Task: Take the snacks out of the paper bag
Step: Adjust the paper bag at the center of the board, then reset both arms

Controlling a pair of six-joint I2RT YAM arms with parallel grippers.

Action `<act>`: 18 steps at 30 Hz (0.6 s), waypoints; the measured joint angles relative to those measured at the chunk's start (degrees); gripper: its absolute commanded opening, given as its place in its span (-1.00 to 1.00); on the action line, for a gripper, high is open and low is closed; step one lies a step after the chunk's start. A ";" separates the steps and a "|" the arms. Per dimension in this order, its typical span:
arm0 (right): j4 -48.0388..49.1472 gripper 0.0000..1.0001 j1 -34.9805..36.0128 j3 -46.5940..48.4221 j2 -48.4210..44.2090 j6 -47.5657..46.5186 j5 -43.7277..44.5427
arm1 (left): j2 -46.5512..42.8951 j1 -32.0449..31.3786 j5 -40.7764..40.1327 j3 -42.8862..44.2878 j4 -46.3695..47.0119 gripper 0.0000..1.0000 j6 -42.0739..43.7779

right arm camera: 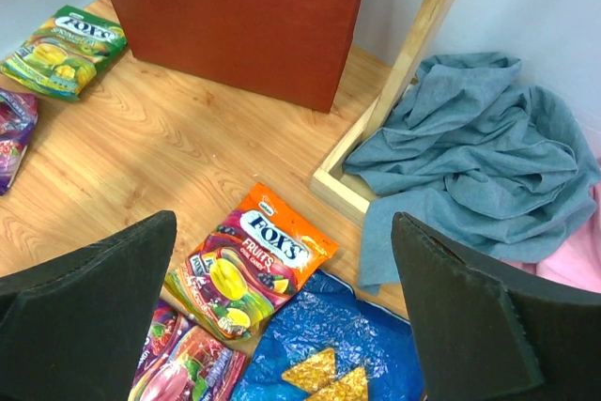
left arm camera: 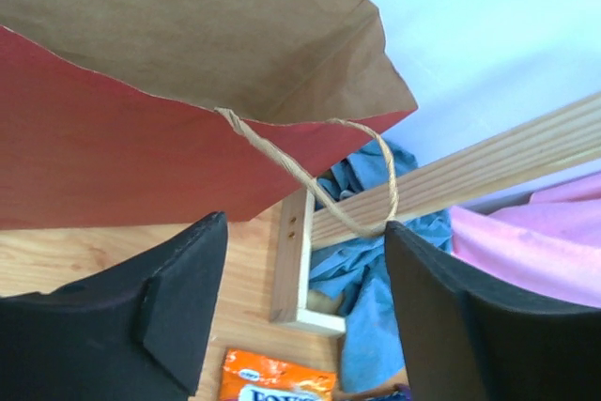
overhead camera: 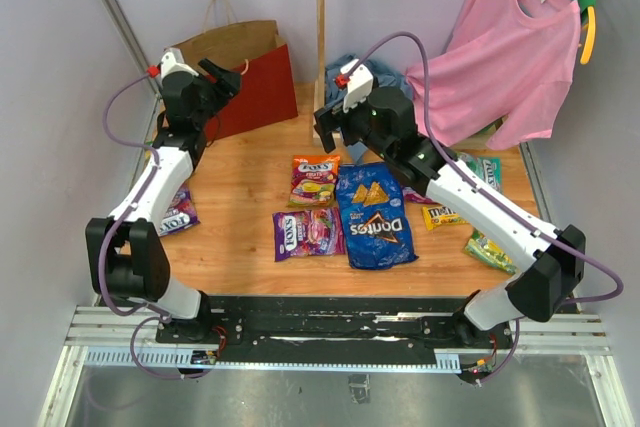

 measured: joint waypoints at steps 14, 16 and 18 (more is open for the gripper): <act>2.43 0.97 -3.02 -7.82 -2.84 -0.52 -1.25 | -3.19 2.62 3.08 5.31 -7.85 0.99 12.04; 3.48 0.97 -5.88 -10.43 -4.24 0.96 -3.50 | -5.95 2.62 3.76 4.61 -8.50 0.99 13.84; 4.48 0.97 -10.34 -12.96 -5.35 4.00 -6.75 | -10.03 2.60 3.98 2.38 -8.55 0.99 15.04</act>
